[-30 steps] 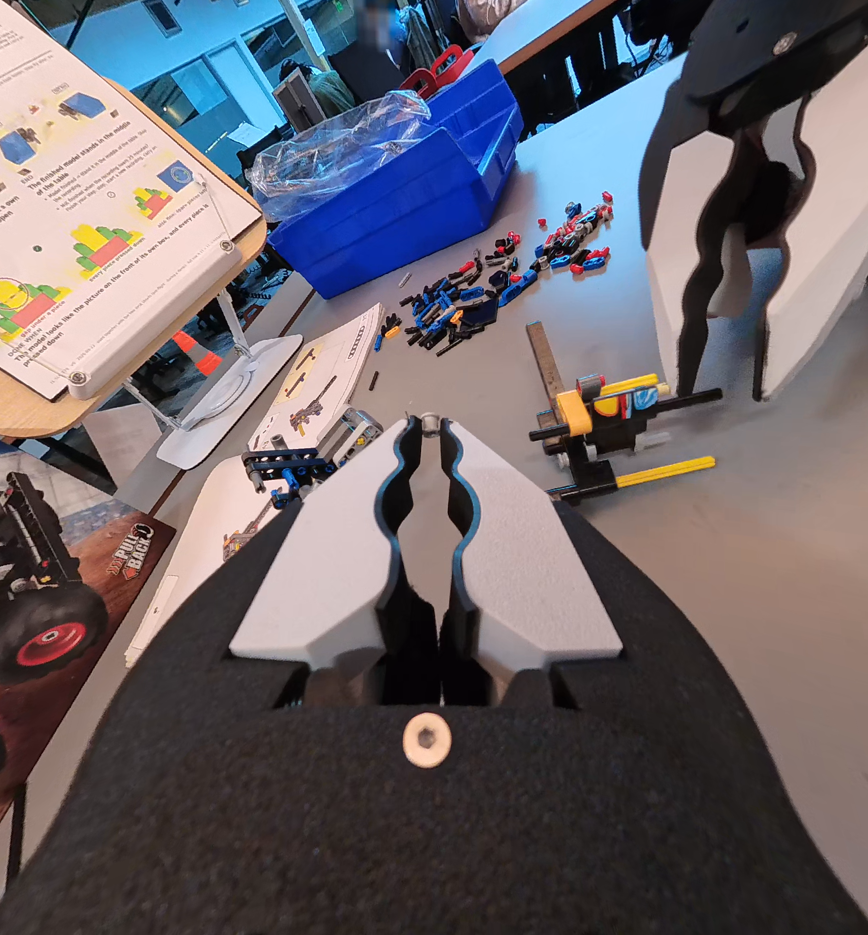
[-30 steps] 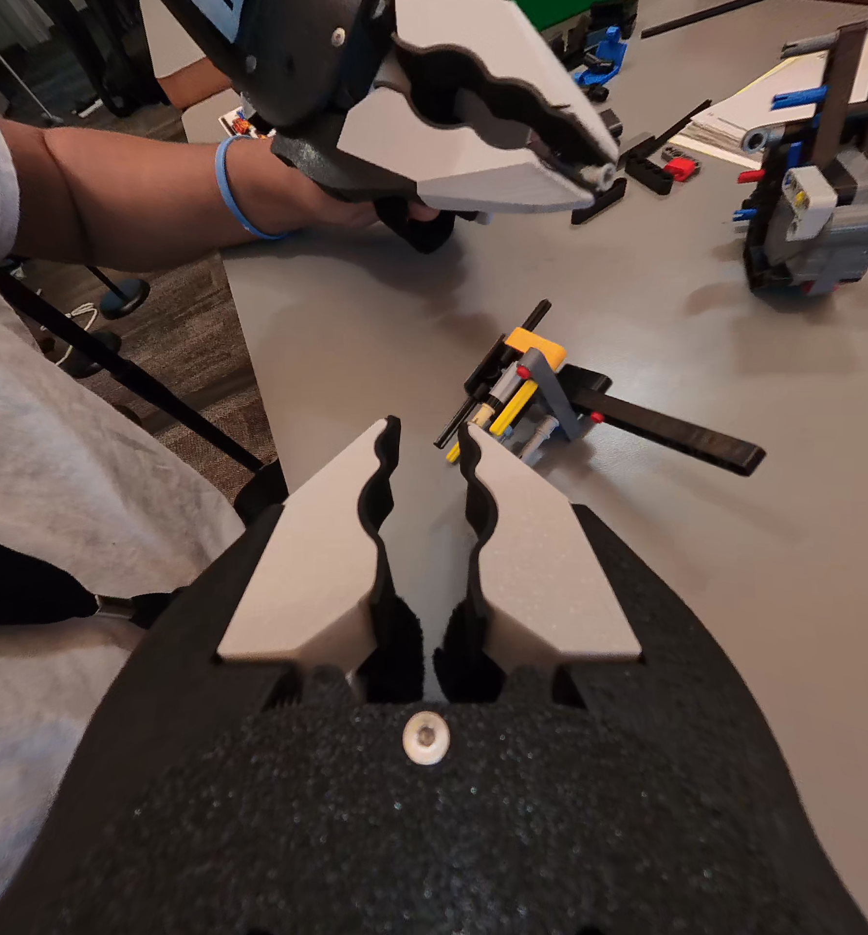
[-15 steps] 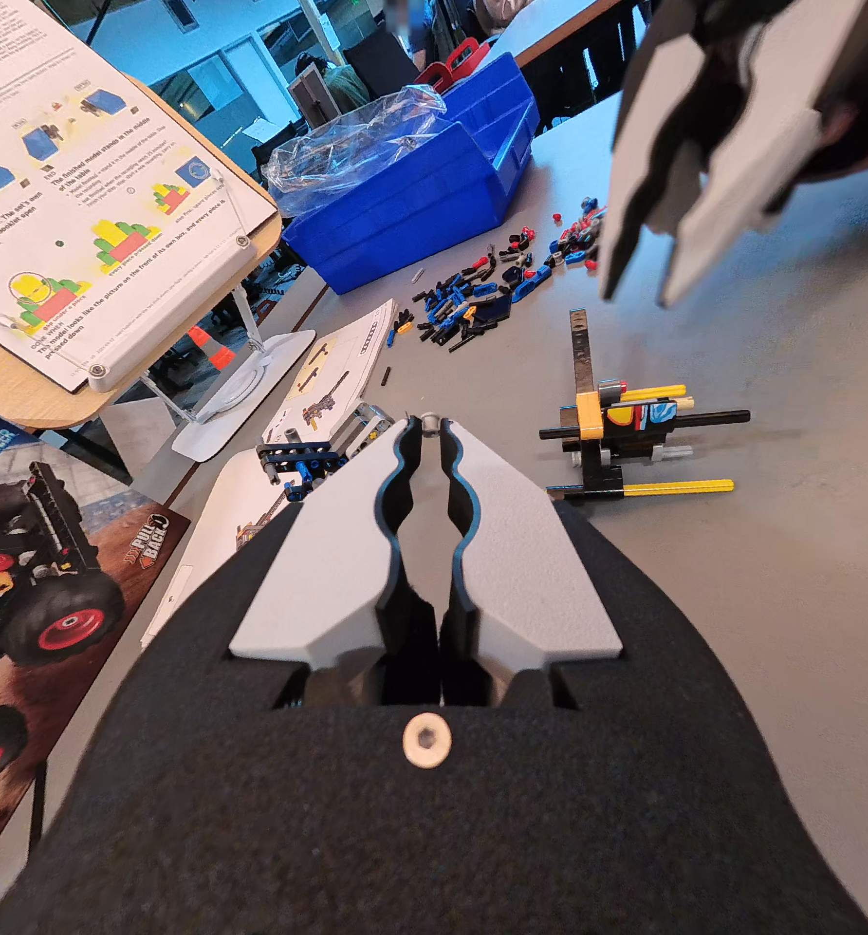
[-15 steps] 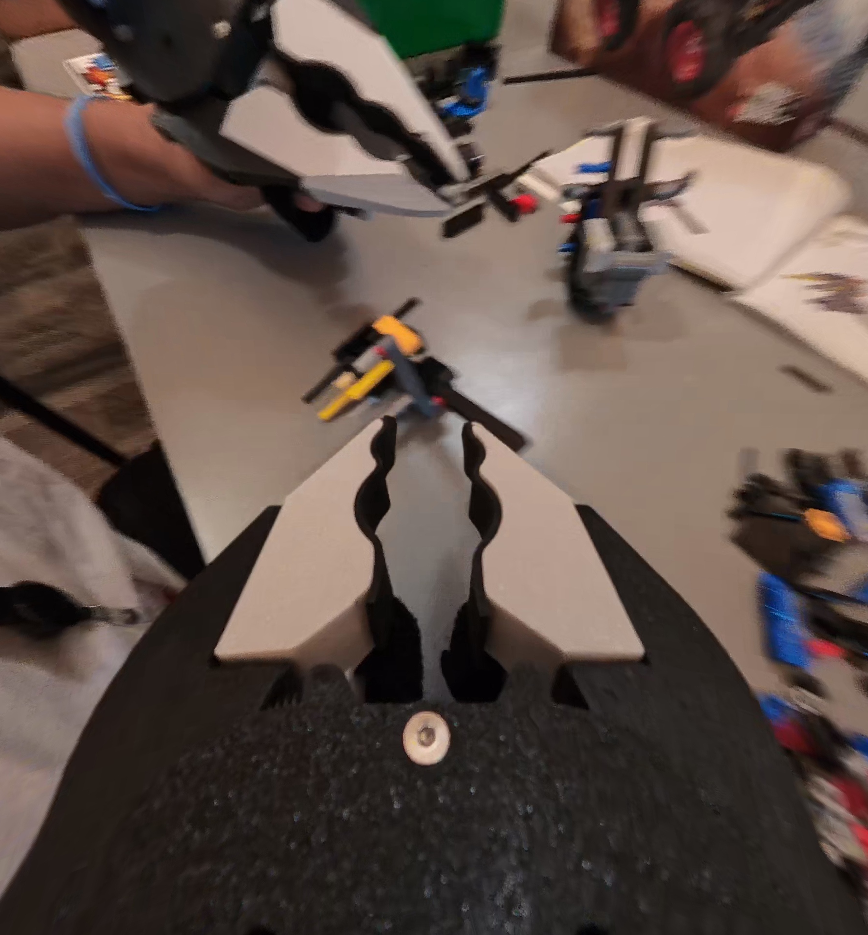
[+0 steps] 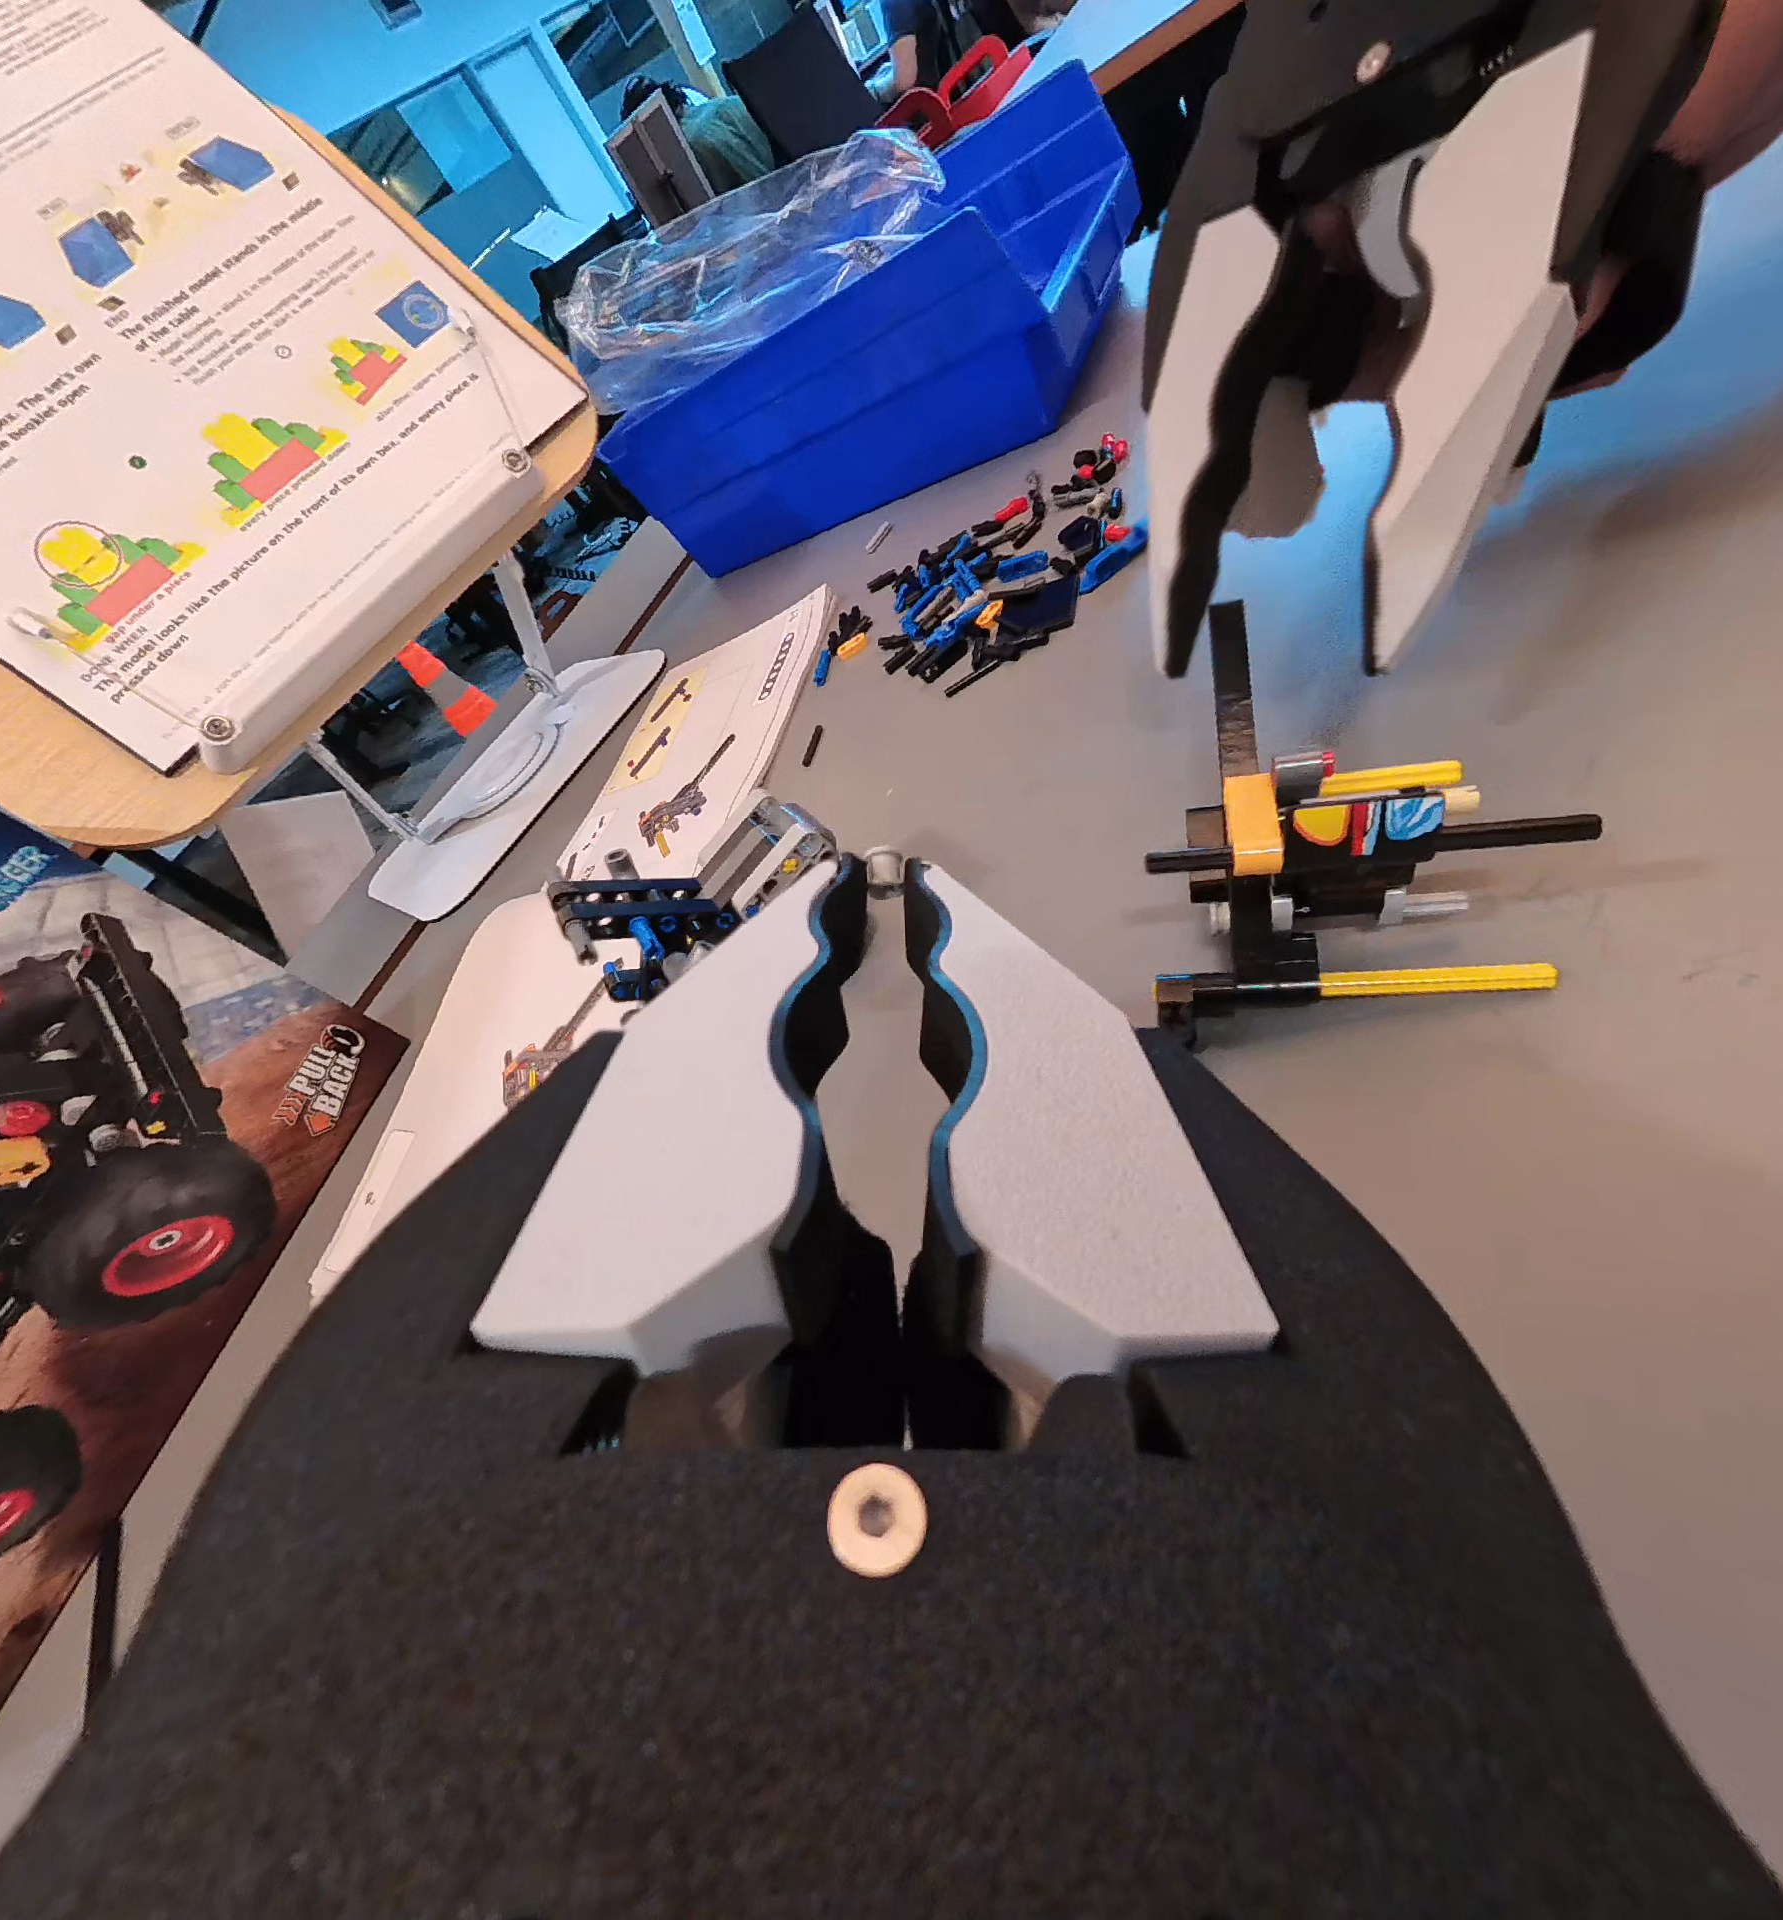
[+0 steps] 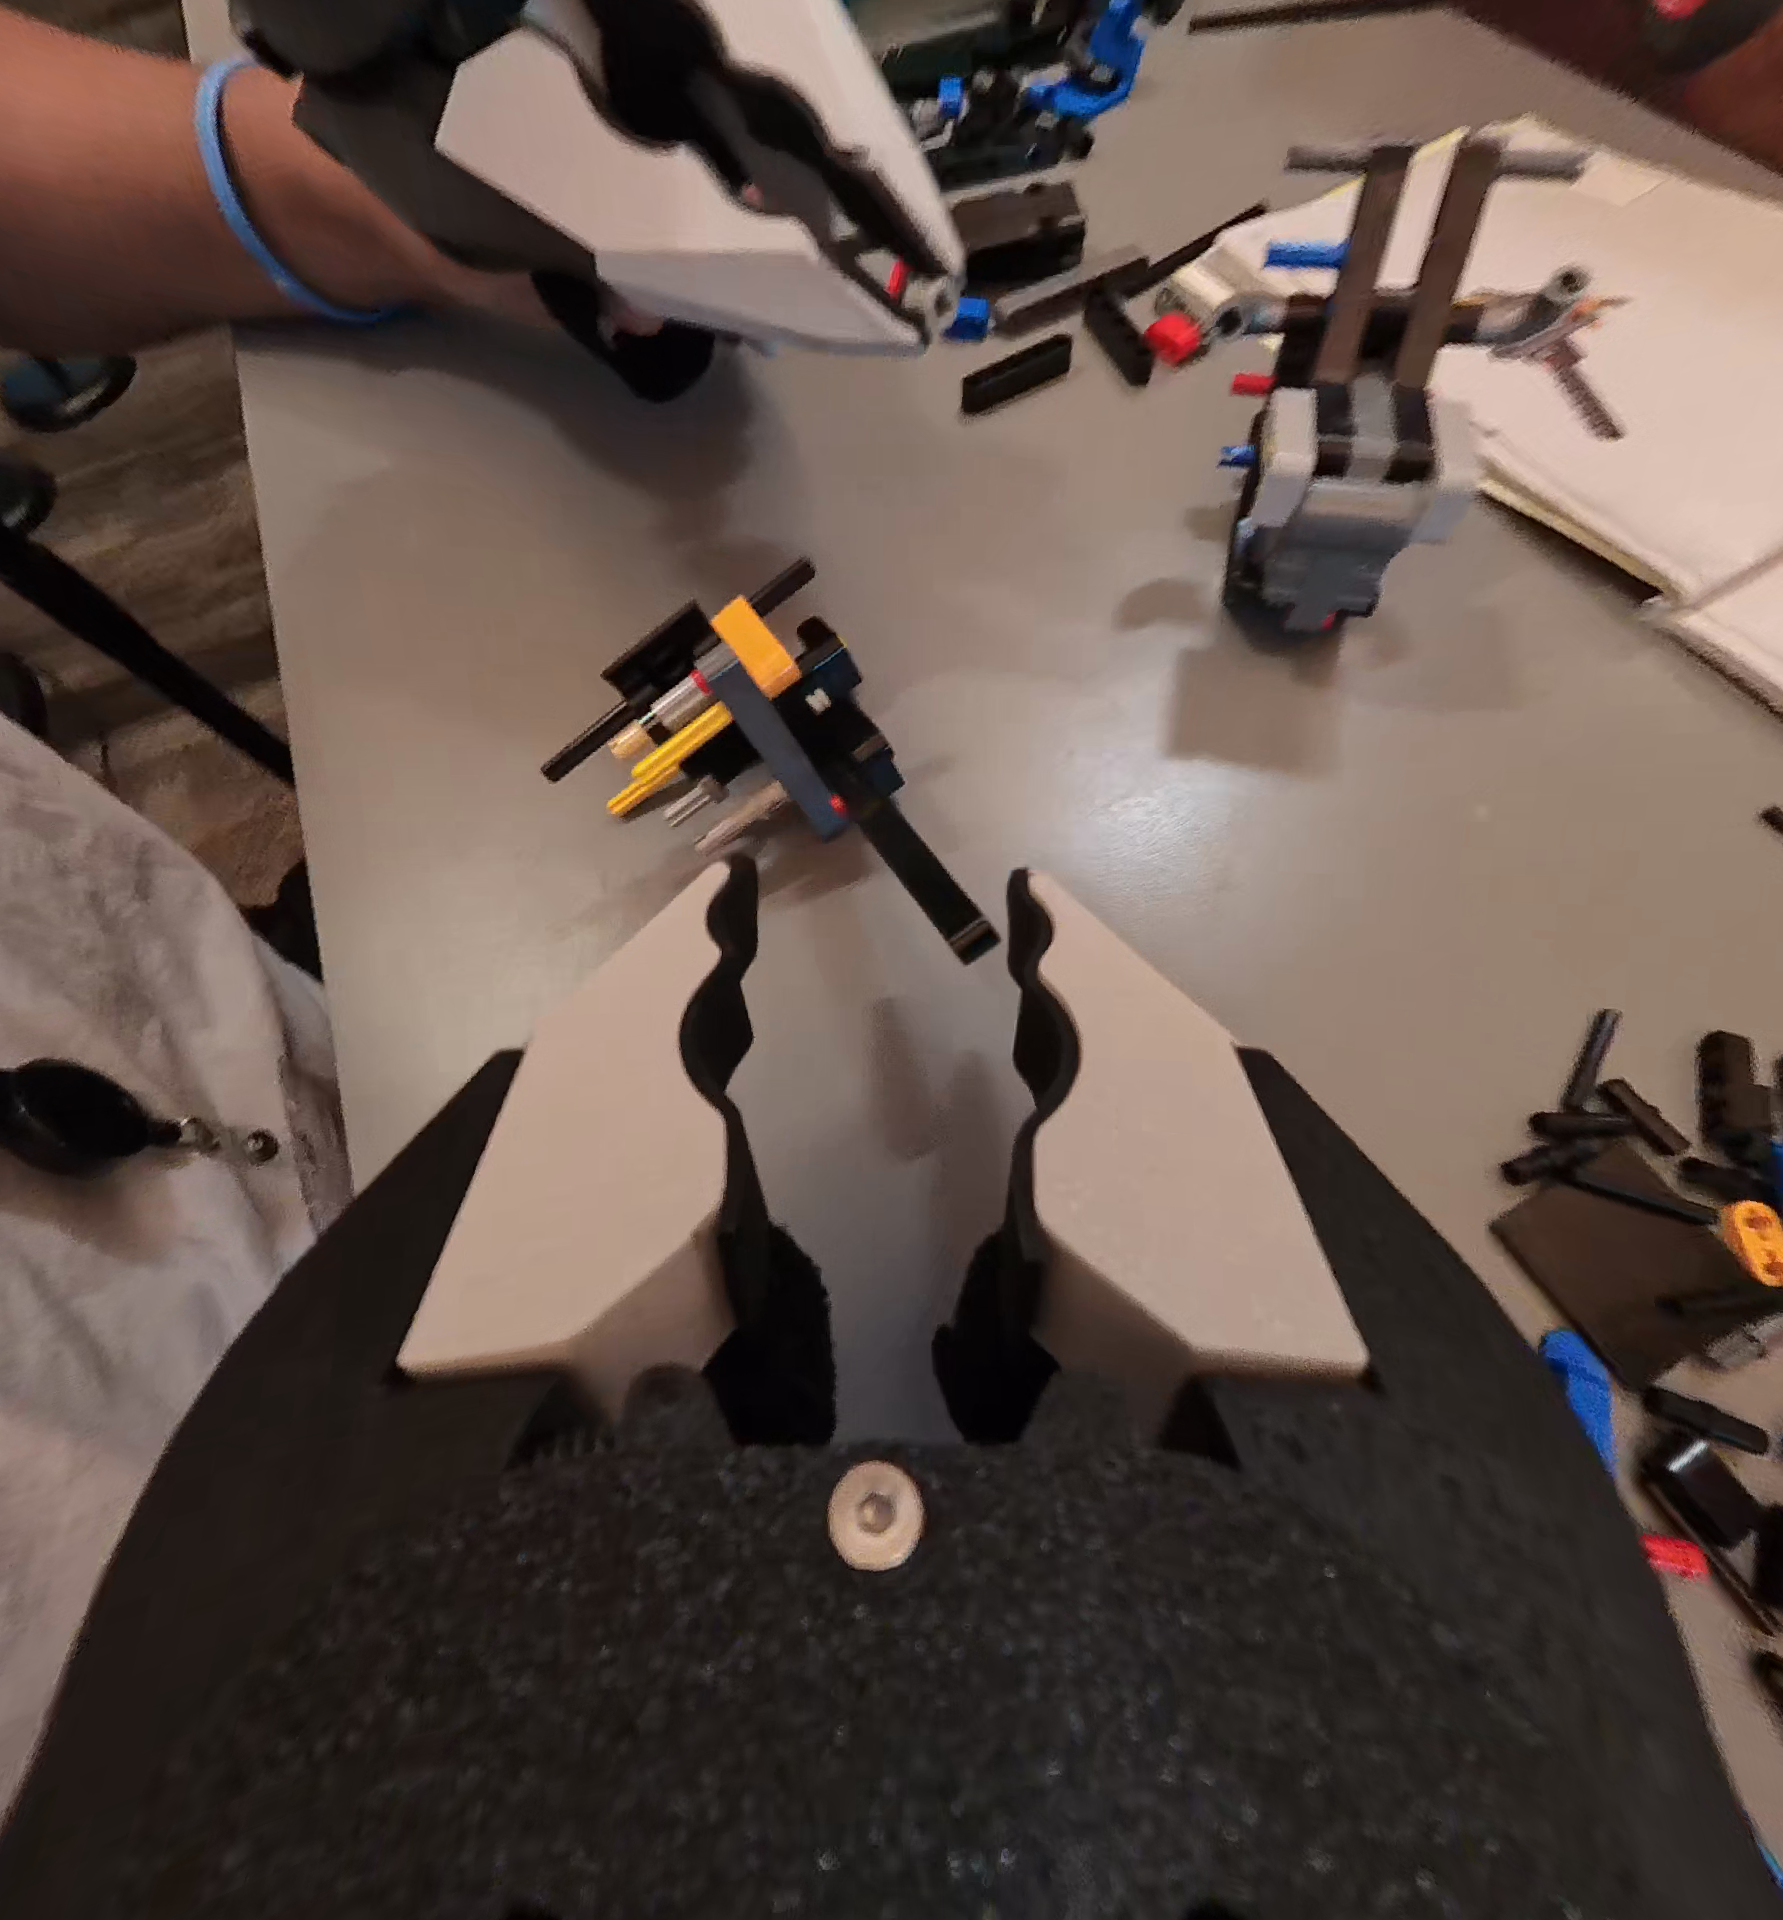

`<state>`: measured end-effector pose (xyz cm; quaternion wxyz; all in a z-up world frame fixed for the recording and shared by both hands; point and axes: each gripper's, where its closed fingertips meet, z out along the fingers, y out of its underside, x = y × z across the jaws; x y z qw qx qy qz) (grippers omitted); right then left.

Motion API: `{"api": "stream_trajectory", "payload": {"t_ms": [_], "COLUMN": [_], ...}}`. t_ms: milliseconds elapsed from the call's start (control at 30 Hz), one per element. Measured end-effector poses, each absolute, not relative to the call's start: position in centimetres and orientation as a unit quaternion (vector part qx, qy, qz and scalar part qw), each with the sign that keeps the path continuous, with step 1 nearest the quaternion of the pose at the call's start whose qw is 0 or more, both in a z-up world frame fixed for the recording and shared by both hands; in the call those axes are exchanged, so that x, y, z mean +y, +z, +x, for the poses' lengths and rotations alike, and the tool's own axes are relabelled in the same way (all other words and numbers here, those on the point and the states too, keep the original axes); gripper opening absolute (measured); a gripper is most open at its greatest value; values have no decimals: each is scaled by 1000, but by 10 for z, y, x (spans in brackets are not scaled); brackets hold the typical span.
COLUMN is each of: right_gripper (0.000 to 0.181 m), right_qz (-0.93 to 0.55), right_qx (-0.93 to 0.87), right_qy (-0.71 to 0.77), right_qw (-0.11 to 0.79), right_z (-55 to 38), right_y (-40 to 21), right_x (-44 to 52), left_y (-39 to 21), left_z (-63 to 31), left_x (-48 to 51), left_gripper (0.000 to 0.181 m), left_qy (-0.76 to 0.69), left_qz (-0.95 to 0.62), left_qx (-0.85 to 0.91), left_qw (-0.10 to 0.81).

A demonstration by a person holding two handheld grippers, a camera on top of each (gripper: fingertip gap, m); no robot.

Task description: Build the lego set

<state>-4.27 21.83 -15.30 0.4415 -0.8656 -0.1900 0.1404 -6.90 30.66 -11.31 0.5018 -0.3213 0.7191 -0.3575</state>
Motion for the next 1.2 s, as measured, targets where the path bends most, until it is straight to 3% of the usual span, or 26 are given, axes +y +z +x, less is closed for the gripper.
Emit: {"api": "stream_trajectory", "payload": {"t_ms": [200, 867, 1200], "right_gripper": [43, 43, 37], "right_qz": [-880, -850, -815], "right_qx": [-191, -212, -148], "right_qy": [197, 289, 291], "right_qw": [388, 386, 479], "right_z": [-63, -138, -79], "right_y": [-160, -161, -130], "right_x": [199, 179, 220], "left_y": [-113, -113, -113], "left_z": [-69, -68, -68], "left_x": [305, 310, 314], "left_gripper": [5, 5, 5], "left_qy": [-356, -355, -347], "left_qz": [-318, -324, -327], "left_qx": [721, 717, 716], "left_qw": [503, 505, 510]}}
